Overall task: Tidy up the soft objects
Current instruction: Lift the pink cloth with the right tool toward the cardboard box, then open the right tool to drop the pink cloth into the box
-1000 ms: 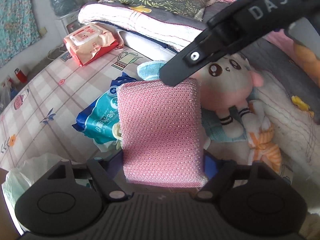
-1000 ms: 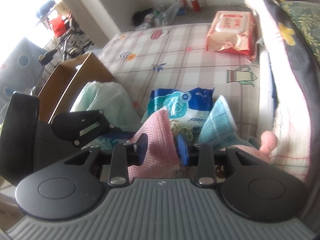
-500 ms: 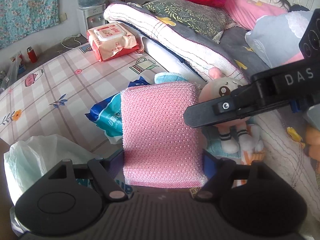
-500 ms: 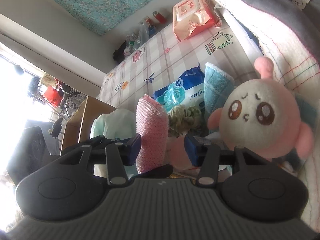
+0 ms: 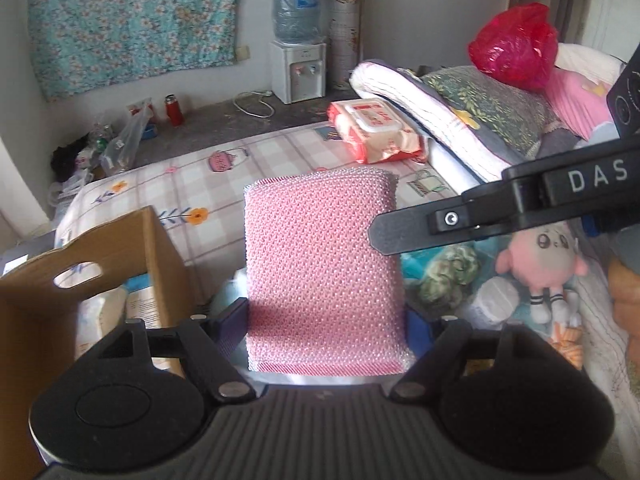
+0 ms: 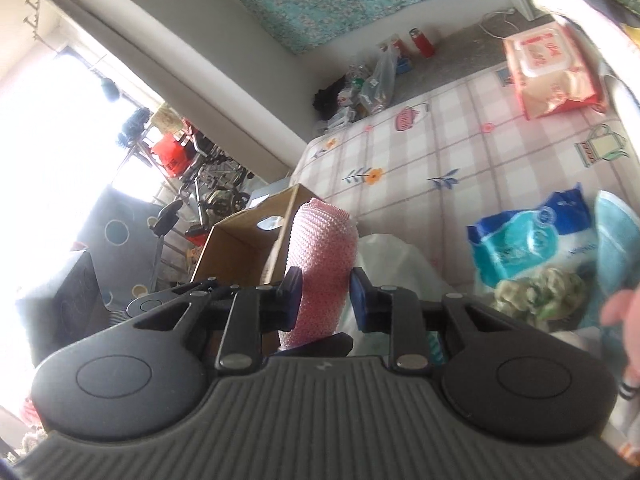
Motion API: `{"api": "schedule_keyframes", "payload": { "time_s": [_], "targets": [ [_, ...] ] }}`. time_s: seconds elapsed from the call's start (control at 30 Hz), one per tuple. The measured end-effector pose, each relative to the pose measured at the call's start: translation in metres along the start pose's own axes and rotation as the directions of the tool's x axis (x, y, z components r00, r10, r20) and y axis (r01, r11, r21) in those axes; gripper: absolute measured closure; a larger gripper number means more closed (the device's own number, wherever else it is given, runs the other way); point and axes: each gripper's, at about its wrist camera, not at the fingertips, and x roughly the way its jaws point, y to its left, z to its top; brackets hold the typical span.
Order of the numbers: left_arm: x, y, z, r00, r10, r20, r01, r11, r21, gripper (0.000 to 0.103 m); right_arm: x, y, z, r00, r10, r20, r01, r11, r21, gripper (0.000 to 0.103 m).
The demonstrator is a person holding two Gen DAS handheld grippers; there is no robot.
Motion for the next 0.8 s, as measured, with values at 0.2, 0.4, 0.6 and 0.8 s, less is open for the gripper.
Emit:
{"api": "schedule_keyframes", "payload": {
  "time_s": [0.2, 0.4, 0.6, 0.8],
  "targets": [
    [-0.014, 0.092, -0.024, 0.987, 0.16, -0.03, -0.163, 0.976, -0.144, 0.023, 0.091, 0.076, 0.014, 0.99, 0.081, -0.113, -0.091, 0.992, -0.089, 0.082],
    [-0.003, 0.172, -0.038, 0.959, 0.267, -0.096, -0.283, 0.926, -0.251, 0.023, 0.196, 0.142, 0.022, 0.961, 0.096, -0.261, -0.131, 0.984, -0.123, 0.098],
    [0.027, 0.223, -0.04, 0.916, 0.367, -0.161, -0.398, 0.881, -0.256, 0.02, 0.283, 0.176, 0.026, 0.939, 0.044, -0.34, -0.083, 0.991, -0.101, 0.099],
    [0.046, 0.238, -0.05, 0.88, 0.432, -0.197, -0.468, 0.858, -0.213, 0.012, 0.366, 0.163, 0.024, 0.918, -0.062, -0.392, 0.04, 0.997, -0.064, 0.099]
  ]
}}
